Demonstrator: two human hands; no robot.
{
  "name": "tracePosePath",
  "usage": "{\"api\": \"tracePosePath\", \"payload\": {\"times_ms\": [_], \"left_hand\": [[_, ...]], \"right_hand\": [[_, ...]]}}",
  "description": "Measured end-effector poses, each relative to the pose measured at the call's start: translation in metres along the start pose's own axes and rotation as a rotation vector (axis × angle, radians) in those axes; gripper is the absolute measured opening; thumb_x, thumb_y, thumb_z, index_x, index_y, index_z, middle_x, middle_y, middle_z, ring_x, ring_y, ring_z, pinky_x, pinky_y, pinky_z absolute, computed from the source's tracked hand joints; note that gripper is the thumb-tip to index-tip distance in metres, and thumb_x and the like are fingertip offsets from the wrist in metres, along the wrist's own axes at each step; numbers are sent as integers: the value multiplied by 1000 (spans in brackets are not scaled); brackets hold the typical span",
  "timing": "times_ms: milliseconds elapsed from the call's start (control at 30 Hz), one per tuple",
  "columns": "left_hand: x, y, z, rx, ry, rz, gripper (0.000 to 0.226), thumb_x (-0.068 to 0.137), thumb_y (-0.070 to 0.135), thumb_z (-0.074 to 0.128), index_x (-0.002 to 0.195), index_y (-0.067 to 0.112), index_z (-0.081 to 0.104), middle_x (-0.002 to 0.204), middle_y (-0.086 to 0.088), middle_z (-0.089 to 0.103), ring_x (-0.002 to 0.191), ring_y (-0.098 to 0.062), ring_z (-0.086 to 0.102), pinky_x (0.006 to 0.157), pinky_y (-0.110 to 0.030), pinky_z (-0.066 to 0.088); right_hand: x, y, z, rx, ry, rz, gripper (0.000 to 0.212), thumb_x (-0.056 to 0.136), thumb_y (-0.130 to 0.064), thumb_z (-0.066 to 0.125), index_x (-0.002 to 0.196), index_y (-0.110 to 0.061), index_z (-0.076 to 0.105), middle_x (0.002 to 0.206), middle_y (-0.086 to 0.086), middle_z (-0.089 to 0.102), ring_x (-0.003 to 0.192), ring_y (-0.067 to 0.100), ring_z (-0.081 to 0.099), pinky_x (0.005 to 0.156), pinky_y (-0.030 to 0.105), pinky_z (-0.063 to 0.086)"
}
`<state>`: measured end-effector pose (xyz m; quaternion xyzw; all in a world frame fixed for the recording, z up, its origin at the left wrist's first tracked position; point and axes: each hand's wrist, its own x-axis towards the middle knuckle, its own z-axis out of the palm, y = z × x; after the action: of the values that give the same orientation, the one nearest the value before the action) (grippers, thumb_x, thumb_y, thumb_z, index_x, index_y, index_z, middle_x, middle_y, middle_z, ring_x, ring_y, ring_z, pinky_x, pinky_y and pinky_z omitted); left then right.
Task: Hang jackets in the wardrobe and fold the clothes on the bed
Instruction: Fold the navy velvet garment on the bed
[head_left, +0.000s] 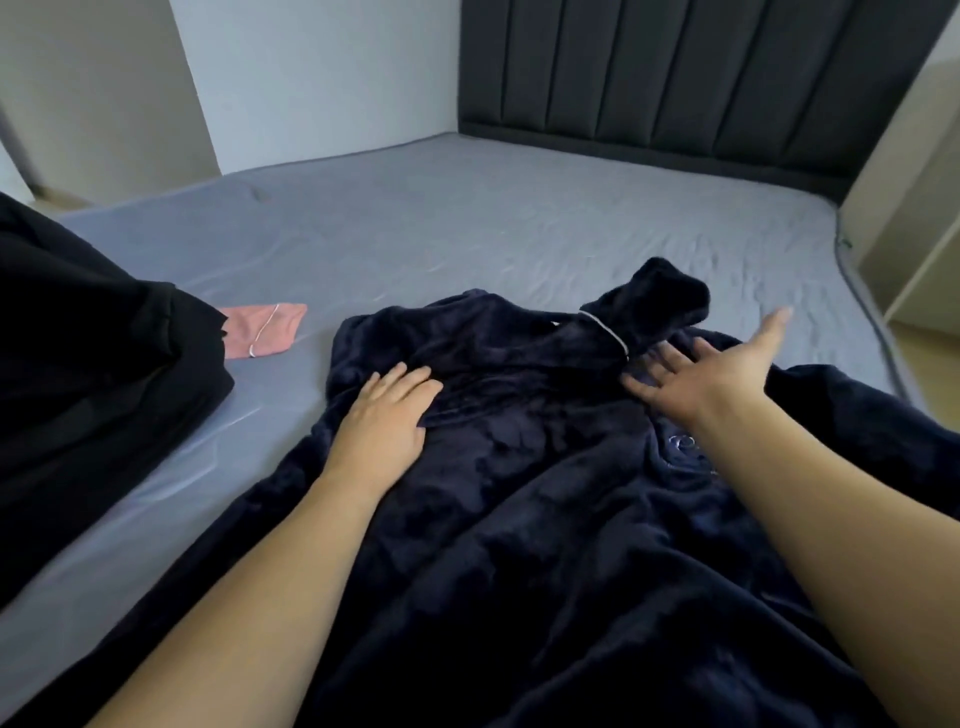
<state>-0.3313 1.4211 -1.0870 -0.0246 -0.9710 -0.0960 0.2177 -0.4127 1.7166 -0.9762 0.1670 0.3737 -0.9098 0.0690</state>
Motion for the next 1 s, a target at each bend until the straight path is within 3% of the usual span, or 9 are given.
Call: {"api": "tracePosePath", "payload": {"times_ms": [167, 267, 367, 467, 533, 700, 800, 867, 1000], "left_hand": [[-2, 3, -18, 63, -5, 139, 40, 80, -10, 57, 115, 9, 57, 134, -5, 52, 132, -31, 44, 116, -47, 29], [2, 7, -42, 159, 50, 282, 40, 63, -11, 71, 96, 6, 57, 113, -10, 54, 100, -32, 58, 73, -43, 55], [-2, 3, -56, 402, -15, 238, 38, 60, 5, 83, 91, 9, 60, 102, -10, 54, 89, -31, 56, 44, -30, 36], [-2, 2, -62, 601, -149, -100, 24, 88, 9, 59, 111, 17, 56, 115, -5, 48, 105, -27, 50, 57, -33, 42], [2, 13, -63, 695, -288, -226, 31, 89, 3, 51, 117, 15, 55, 118, -5, 49, 107, -26, 52, 70, -32, 48], [23, 51, -64, 546, -681, -530, 63, 86, 23, 52, 144, 9, 31, 142, -12, 30, 129, -36, 37, 96, -48, 48], [48, 85, -79, 55, -564, -387, 61, 90, 42, 38, 148, 26, 25, 157, -2, 13, 143, -32, 14, 114, -58, 21], [49, 115, -67, -174, -461, -287, 53, 94, 56, 27, 146, 46, 23, 160, 11, 7, 148, -24, 3, 113, -66, 5], [19, 141, -8, 87, -743, -279, 69, 88, 80, 14, 148, 55, -9, 160, 12, -24, 145, -25, -29, 101, -78, -11]], "right_hand": [[13, -4, 12, -604, 26, 138, 38, 89, -49, 61, 111, -19, 52, 104, 4, 57, 95, 20, 56, 94, 39, 44], [24, -1, 19, -702, 95, 123, 18, 92, -34, 61, 98, -19, 53, 98, 2, 57, 81, 18, 56, 81, 37, 50], [36, -6, 11, -622, 184, -35, 17, 86, -14, 66, 99, -15, 55, 92, 9, 63, 73, 25, 60, 58, 40, 51], [33, -13, -12, -451, 301, -223, 25, 73, -15, 69, 95, -16, 59, 93, 10, 68, 78, 25, 65, 67, 37, 55], [25, -18, -35, -364, 397, -322, 17, 79, -8, 66, 82, -18, 53, 82, 5, 63, 64, 17, 58, 58, 29, 50], [11, -34, -75, -594, 401, -117, 32, 73, 4, 45, 100, -9, 57, 79, 9, 55, 65, 26, 55, 59, 35, 51], [-2, -46, -55, -785, 166, 0, 15, 81, -10, 50, 93, -10, 60, 78, 11, 61, 67, 29, 60, 62, 36, 52], [2, -44, -52, -1070, 108, -145, 35, 76, -13, 57, 112, -11, 58, 94, 13, 66, 82, 31, 65, 69, 39, 55], [-7, -51, -84, -1701, 246, -315, 58, 85, -22, 51, 142, -20, 39, 139, 15, 45, 125, 38, 43, 104, 47, 37]]}}
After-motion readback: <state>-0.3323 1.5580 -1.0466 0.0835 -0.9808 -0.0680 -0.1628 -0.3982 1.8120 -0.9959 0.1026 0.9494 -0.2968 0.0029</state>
